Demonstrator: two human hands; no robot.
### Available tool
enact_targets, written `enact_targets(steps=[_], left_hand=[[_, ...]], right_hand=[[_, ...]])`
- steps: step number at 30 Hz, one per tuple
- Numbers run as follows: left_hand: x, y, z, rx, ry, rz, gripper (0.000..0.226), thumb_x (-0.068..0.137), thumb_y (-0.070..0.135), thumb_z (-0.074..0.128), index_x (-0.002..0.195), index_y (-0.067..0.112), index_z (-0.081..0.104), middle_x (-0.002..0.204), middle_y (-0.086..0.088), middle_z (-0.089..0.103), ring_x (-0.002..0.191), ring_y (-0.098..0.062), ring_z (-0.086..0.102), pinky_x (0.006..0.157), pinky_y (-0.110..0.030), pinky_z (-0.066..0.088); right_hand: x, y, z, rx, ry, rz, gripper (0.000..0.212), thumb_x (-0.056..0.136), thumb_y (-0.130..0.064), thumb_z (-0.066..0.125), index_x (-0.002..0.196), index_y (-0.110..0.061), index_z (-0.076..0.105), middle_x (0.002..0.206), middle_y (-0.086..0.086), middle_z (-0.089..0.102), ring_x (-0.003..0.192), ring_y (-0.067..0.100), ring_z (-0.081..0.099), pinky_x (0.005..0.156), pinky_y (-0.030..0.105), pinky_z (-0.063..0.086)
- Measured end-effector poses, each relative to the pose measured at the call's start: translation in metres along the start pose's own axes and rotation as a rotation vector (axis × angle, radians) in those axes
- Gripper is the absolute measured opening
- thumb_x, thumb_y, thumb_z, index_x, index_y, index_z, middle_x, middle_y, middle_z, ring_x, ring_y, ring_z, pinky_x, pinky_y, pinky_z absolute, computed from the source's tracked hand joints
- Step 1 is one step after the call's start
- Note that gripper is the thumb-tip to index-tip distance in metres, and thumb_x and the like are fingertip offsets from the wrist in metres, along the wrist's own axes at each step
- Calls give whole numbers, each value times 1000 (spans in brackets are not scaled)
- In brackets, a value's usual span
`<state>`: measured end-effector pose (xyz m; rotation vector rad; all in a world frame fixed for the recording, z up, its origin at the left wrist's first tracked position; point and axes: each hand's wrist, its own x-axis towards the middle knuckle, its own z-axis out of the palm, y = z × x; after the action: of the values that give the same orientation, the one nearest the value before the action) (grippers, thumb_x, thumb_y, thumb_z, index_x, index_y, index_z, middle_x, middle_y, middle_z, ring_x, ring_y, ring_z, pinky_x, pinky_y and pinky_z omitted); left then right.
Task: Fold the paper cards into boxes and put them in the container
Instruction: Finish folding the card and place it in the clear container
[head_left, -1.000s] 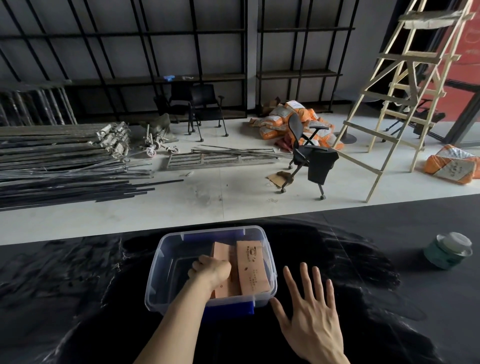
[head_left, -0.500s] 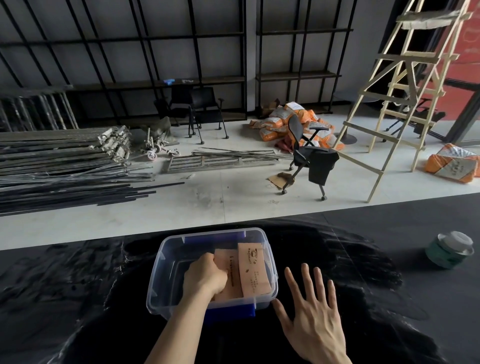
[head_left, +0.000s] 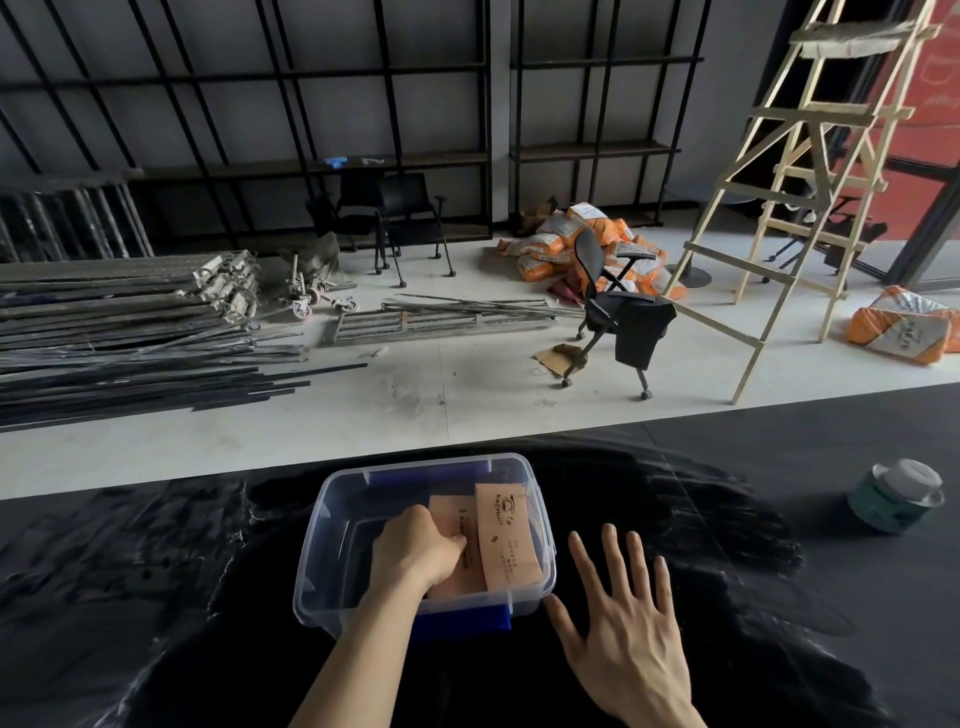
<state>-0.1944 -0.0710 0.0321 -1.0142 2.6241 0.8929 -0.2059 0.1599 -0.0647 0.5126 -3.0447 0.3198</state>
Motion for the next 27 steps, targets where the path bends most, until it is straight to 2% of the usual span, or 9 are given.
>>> enact_targets(steps=[7, 9, 11, 13, 17, 21, 26, 27], left_hand=[[-1, 0, -1, 108, -21, 53, 35, 98, 37, 65, 126, 17, 65, 121, -3, 74, 107, -24, 73, 89, -35, 61], [-7, 1, -2, 188, 24, 86, 48, 97, 44, 63, 136, 17, 56, 131, -3, 69, 118, -25, 69, 94, -37, 58], [-16, 3, -4, 275, 114, 168, 64, 97, 50, 59, 150, 19, 43, 147, -3, 58, 135, -25, 58, 105, -40, 52], [-24, 5, -6, 317, 166, 272, 67, 99, 55, 51, 156, 22, 36, 157, -1, 48, 144, -24, 47, 113, -41, 45], [-33, 4, -5, 372, 126, 372, 64, 100, 65, 32, 151, 28, 45, 159, 5, 46, 145, -21, 43, 118, -42, 38], [-36, -1, 2, 392, 60, 382, 64, 100, 66, 19, 139, 30, 56, 147, 6, 56, 135, -19, 51, 115, -42, 41], [-38, -5, 3, 379, 40, 389, 67, 100, 67, 16, 143, 30, 52, 151, 6, 53, 139, -19, 48, 118, -41, 36], [-40, -5, 2, 376, 38, 388, 68, 100, 67, 16, 145, 30, 51, 153, 6, 51, 141, -19, 47, 120, -42, 34]], right_hand=[[0, 0, 0, 1, -3, 3, 83, 93, -81, 14, 157, -33, 35, 167, 11, 31, 155, 35, 23, 122, 54, 11], [1, 0, 0, -1, -5, 4, 83, 93, -80, 14, 157, -33, 36, 166, 11, 32, 155, 35, 24, 122, 54, 12], [1, 0, 0, -2, -6, 5, 83, 92, -81, 14, 157, -33, 36, 166, 11, 33, 155, 35, 25, 122, 55, 12], [1, 0, 1, 0, 1, 3, 82, 92, -80, 14, 157, -33, 36, 166, 12, 33, 155, 35, 25, 122, 55, 13], [1, 0, 3, -1, 13, 0, 82, 92, -81, 14, 158, -34, 33, 167, 11, 29, 156, 35, 21, 123, 55, 13], [3, 0, 4, 1, -5, 13, 82, 91, -81, 17, 157, -35, 35, 167, 10, 31, 156, 35, 23, 123, 57, 16], [4, -1, 5, 10, -38, 33, 81, 90, -81, 22, 154, -35, 42, 164, 11, 38, 153, 36, 29, 121, 56, 16], [5, 0, 8, -10, 7, 25, 81, 90, -81, 22, 153, -35, 43, 163, 11, 39, 153, 36, 31, 121, 56, 16]])
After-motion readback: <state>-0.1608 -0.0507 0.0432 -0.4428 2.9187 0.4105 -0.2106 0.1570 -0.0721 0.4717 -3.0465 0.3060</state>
